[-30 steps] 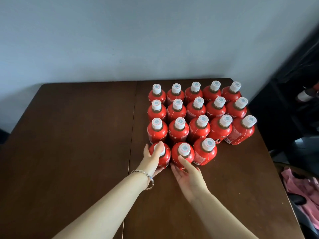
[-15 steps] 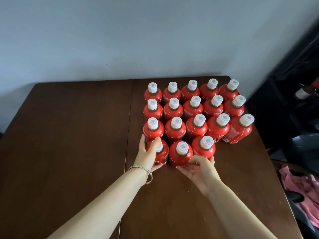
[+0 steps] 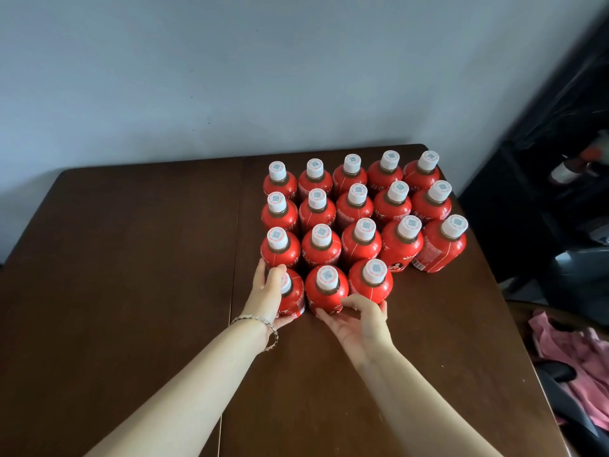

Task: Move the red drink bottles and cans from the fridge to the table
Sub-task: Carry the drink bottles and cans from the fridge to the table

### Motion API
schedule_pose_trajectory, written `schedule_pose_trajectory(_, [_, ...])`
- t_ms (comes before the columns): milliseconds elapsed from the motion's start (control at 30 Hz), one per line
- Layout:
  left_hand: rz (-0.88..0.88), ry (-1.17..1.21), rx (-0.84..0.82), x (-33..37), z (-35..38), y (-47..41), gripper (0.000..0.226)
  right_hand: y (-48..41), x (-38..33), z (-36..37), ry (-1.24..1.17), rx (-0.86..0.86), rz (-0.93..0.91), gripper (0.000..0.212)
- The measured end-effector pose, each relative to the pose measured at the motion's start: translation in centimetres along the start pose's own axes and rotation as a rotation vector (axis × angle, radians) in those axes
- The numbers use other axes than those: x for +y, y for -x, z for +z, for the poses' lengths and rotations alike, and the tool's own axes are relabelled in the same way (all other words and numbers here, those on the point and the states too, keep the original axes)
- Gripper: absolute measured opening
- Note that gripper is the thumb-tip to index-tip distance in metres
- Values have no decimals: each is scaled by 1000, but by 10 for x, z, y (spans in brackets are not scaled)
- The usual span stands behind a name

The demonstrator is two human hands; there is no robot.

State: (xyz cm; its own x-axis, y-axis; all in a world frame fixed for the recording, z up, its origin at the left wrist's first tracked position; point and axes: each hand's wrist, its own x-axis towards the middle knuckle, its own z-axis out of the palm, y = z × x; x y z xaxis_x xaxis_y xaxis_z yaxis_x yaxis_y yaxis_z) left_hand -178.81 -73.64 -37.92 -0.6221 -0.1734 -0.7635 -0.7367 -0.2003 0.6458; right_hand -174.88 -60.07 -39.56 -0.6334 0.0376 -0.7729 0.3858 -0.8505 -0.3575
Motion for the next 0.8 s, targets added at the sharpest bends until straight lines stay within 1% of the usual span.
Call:
schedule_pose_trajectory(100, [37,-49,-6,-6,0,2,52,-3,4,-3,9,35,-6,85])
schedule_pose_trajectory(133, [56,-50,-5,-8,-1,7,57,-1,2,-5,52,34,-4,88])
schedule_pose_trajectory(200, [56,-89,16,-8,-1,9,66,-3,3,-9,257,58,17,91])
schedule_pose_trajectory(233, [51,-141,43,-7,0,8,70,-7,3,-12,395,93,33,86])
schedule_pose_trajectory(267, [47,-200,80,-6,0,10,73,-8,1,-14,544,125,43,74])
schedule_pose_trajectory(333, [79,-391,176,-3,1,23,77,1,-12,-16,839,169,53,40])
schedule_pose_trajectory(367, [130,-497,235,-3,1,31,75,6,-18,-18,989,165,76,26])
schedule_pose_trajectory(400, [232,-589,292,-4,0,40,70,13,-25,-19,1140,142,101,20])
schedule_pose_trajectory(467, [615,-757,360,-2,-7,60,50,35,-39,-19,1403,71,114,19])
schedule_pose_trajectory(500, [805,-818,336,0,-10,66,37,46,-45,-18,1523,48,105,21])
schedule_pose_trajectory(533, [937,-855,248,4,-11,71,24,56,-50,-19,1633,32,82,26])
schedule_pose_trajectory(567, [972,-897,122,11,-11,77,13,65,-56,-20,1708,28,51,35])
schedule_pose_trajectory(600, [946,-957,-16,16,-11,85,9,78,-59,-22,1753,45,3,41])
schedule_pose_trajectory(633, [891,-1045,-134,19,-9,95,12,91,-62,-25,1796,66,-49,43])
schedule_pose_trajectory(700, [847,-1262,-273,23,-1,108,16,119,-66,-33,1895,128,-147,46])
schedule_pose_trajectory(767, [845,-1454,-379,20,12,125,18,144,-67,-49,1933,198,-199,47])
schedule_pose_trajectory(800, [840,-1525,-460,16,20,136,17,160,-67,-58,1931,228,-219,47])
